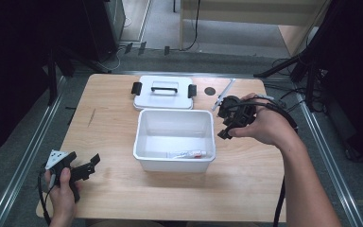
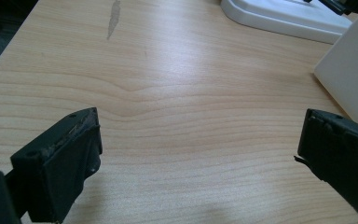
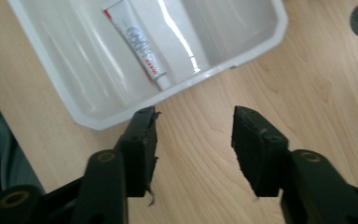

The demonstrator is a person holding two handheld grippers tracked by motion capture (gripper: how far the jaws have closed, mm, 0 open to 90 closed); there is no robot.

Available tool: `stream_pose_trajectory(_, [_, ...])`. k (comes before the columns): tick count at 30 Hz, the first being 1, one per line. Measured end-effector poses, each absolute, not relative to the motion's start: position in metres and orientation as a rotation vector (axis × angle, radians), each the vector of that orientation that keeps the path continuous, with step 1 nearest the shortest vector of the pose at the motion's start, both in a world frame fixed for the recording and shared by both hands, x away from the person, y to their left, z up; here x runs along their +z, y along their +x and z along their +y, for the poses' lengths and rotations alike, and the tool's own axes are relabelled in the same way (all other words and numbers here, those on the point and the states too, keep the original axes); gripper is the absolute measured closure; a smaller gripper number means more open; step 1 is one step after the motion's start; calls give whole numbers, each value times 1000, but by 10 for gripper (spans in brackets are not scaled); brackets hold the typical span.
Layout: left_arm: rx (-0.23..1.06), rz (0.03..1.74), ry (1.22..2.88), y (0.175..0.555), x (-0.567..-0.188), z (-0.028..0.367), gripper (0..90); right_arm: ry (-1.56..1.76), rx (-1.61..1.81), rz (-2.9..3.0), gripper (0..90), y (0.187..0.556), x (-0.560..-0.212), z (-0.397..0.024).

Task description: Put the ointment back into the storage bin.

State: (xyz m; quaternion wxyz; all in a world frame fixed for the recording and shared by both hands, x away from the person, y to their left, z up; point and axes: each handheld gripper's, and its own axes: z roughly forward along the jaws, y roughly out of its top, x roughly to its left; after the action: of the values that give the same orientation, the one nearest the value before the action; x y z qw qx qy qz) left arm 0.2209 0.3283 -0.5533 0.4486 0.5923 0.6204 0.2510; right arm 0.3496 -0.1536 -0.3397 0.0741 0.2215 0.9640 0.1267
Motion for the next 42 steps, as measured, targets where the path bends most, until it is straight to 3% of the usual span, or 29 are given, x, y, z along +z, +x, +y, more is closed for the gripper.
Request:
stream_pose_trajectory(4, [621, 1534, 1465, 221, -553, 328, 0, 804, 480, 2819, 426, 352, -343, -170])
stream_pose_trajectory(11, [620, 1537, 1463, 221, -553, 328, 0, 954, 518, 2682, 192, 351, -359, -192])
stream_pose_trajectory(13, [621, 1534, 1467, 221, -553, 329, 0, 1025, 558, 2651, 248, 349, -364, -201])
stream_pose_trajectory(16, [620, 1536, 1467, 221, -553, 329, 0, 1098, 631, 2571, 225, 344, -373, -215])
stream_pose_trajectory(18, [622, 1537, 1466, 221, -553, 328, 0, 1145, 684, 2551, 153, 342, -382, -226])
stream_pose_trajectory(27, [630, 1542, 1466, 221, -553, 328, 0, 1320, 800, 2414, 100, 325, -432, -264])
stream_pose_trajectory(32, [630, 1542, 1466, 221, -553, 328, 0, 1420, 836, 2356, 0, 316, -460, -281])
stream_pose_trajectory(42, [634, 1542, 1466, 221, -553, 328, 0, 1568, 944, 2095, 0, 299, -499, -322])
